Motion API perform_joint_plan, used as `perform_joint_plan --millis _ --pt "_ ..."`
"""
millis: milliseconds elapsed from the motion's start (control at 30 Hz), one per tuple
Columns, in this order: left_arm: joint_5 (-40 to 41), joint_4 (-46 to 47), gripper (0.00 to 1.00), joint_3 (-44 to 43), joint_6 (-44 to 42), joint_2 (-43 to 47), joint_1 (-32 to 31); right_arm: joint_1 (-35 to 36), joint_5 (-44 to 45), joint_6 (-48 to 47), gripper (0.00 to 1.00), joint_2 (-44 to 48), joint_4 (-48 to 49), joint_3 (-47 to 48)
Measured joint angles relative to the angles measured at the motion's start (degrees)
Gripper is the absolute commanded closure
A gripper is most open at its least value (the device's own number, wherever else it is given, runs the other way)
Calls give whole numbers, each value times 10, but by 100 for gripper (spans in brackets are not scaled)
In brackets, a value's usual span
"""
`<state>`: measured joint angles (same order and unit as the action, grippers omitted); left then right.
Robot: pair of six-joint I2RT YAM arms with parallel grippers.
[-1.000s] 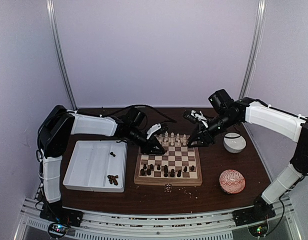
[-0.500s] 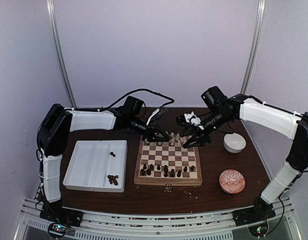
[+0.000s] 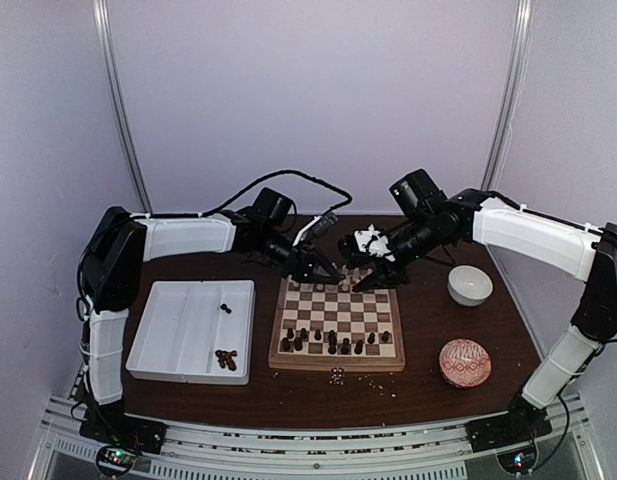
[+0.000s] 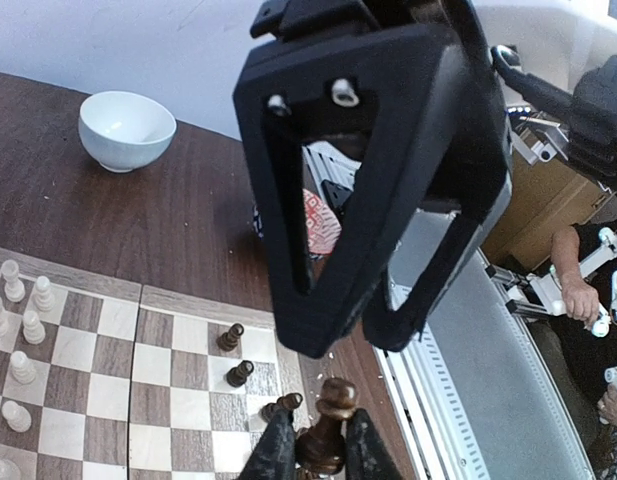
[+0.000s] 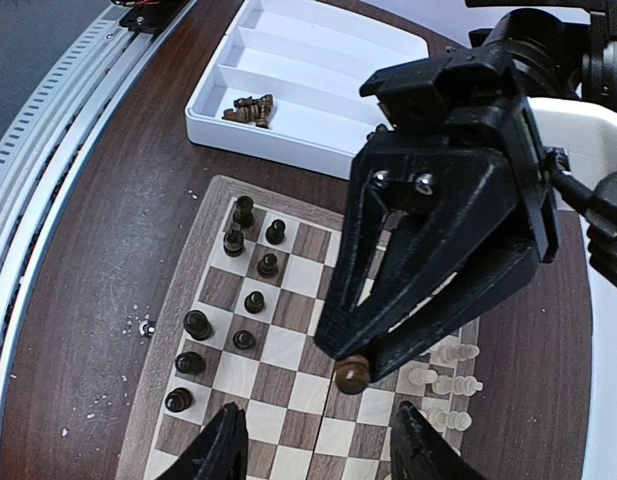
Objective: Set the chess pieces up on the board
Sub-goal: Pass from the left arm to the right
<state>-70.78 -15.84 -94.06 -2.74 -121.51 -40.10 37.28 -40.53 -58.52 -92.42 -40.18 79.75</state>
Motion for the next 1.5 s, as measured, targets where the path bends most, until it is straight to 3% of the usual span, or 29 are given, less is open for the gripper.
perform_joint_plan --millis 533,933,1200,1367,1500 --pt "-31 -40 86 -25 -11 -17 0 21 15 6 61 -34 15 22" --pt "-51 -53 86 -39 -6 -26 1 23 25 15 86 -35 32 24" --pt "-37 -52 61 -48 5 -30 5 24 35 28 90 -35 44 21" --pt "9 -47 58 -33 6 -24 15 22 54 19 90 -35 21 21" --pt "59 -27 58 26 12 12 41 17 84 0 90 -35 -37 21"
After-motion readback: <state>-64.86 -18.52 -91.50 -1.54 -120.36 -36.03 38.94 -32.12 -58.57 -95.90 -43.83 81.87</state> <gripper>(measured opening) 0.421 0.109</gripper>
